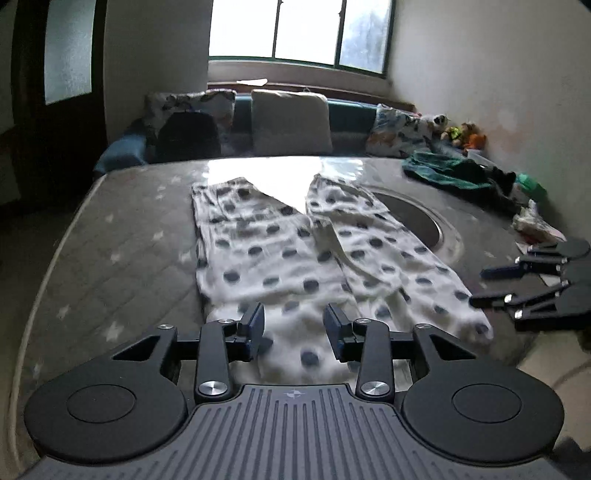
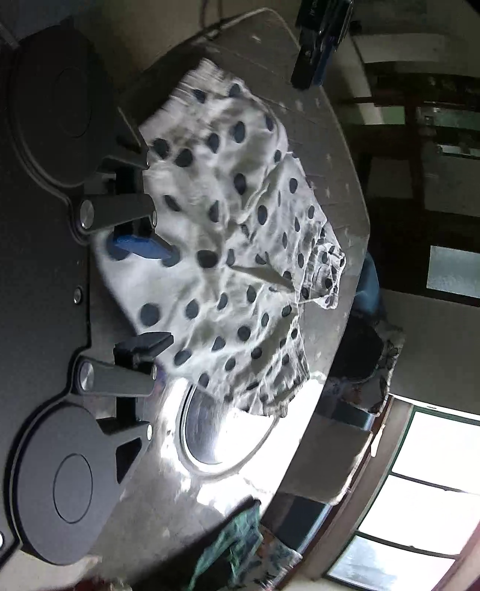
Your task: Fold clothes
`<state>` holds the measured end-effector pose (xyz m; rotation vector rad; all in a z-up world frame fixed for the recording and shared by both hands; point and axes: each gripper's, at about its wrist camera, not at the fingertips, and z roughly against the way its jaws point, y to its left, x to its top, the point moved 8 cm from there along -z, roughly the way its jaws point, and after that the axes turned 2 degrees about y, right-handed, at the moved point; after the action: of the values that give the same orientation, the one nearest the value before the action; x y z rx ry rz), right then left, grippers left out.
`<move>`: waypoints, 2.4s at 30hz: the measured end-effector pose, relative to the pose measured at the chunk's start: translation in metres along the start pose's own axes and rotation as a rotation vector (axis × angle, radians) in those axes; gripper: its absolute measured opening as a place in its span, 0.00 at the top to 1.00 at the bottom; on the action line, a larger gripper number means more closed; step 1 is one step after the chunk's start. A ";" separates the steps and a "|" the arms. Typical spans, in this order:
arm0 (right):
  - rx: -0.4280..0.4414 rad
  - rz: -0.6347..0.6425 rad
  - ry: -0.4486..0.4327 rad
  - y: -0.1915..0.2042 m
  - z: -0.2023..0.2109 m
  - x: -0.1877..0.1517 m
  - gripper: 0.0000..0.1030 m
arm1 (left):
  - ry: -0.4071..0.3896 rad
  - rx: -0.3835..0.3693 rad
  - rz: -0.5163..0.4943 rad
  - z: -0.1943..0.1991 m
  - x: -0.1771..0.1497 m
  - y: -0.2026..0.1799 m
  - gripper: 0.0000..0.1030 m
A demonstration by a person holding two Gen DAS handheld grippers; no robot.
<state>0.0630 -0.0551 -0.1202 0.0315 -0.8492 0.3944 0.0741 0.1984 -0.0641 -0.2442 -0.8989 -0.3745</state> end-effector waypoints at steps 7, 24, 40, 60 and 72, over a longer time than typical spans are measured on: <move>0.014 -0.035 0.035 -0.007 -0.036 -0.002 0.54 | 0.053 -0.032 0.040 -0.069 0.011 0.002 0.71; 0.028 -0.072 0.121 -0.036 -0.038 -0.025 0.54 | 0.175 0.211 0.020 -0.100 -0.008 0.067 0.82; -0.085 -0.109 0.018 -0.175 -0.158 0.121 0.54 | 0.054 0.239 0.082 -0.204 0.126 0.121 0.75; -0.023 -0.238 0.103 -0.224 -0.277 0.128 0.67 | 0.121 0.242 0.114 -0.315 0.160 0.159 0.67; -0.082 -0.178 0.073 -0.221 -0.273 0.140 0.87 | 0.111 0.255 0.131 -0.322 0.161 0.164 0.88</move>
<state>0.4215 -0.1645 -0.1708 0.0164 -0.7834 0.1917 0.4626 0.1971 -0.1373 -0.0466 -0.8079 -0.1482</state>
